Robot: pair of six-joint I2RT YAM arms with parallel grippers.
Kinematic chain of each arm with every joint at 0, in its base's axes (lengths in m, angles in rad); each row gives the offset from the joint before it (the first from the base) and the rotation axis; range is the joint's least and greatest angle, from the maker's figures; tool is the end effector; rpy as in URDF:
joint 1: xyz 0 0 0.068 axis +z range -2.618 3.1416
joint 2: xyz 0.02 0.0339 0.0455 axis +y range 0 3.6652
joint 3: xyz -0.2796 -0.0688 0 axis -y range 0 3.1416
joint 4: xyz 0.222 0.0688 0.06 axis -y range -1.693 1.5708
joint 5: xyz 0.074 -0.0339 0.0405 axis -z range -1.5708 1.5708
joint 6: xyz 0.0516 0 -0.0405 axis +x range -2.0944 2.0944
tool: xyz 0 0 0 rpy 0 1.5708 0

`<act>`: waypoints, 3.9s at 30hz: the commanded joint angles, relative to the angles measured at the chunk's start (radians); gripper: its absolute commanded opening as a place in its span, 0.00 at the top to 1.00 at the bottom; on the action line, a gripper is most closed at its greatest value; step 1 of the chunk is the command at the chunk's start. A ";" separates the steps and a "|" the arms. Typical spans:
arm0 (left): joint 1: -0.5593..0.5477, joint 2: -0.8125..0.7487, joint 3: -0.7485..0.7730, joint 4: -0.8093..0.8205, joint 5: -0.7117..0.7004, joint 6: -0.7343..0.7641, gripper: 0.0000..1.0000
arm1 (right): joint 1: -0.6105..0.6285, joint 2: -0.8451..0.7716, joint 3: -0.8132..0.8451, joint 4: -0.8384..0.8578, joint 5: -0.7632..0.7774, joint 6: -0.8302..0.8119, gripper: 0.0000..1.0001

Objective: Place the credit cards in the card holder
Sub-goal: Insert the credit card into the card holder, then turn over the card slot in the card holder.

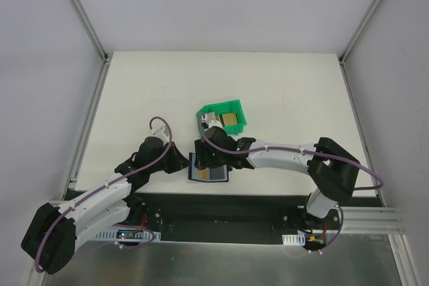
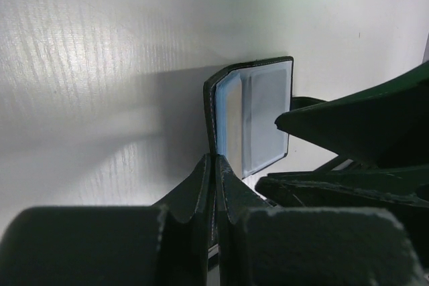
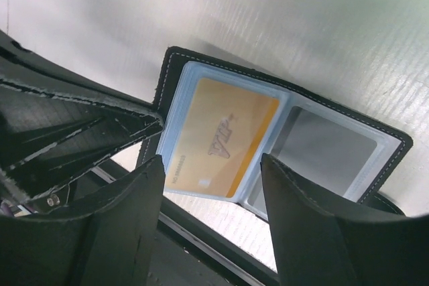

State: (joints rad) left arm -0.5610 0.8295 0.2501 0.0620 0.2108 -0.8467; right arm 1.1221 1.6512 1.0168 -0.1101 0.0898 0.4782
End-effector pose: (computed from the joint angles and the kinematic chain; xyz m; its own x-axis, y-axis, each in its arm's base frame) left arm 0.1280 -0.0932 0.1868 -0.7825 -0.3734 -0.4982 0.1329 0.6815 -0.7196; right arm 0.1556 0.3125 0.2240 -0.6608 -0.3159 -0.6809 -0.6361 0.7173 0.2845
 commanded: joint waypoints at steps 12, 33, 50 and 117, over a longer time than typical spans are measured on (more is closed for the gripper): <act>0.007 -0.024 0.044 0.004 0.035 0.018 1.00 | 0.010 0.058 0.071 -0.034 -0.024 0.003 0.35; 0.007 -0.023 0.043 0.004 0.036 0.023 1.00 | 0.021 0.059 0.121 -0.198 0.093 -0.018 0.41; 0.007 -0.020 0.037 0.004 0.035 0.026 1.00 | 0.042 0.021 0.177 -0.352 0.203 -0.035 0.42; 0.009 0.120 -0.101 0.186 -0.067 -0.170 1.00 | -0.377 0.171 0.485 -0.287 -0.134 -0.227 0.21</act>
State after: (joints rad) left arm -0.5610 0.9367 0.1684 0.1875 0.1532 -0.9813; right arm 0.7624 1.7779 1.4204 -0.3504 -0.0151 0.2882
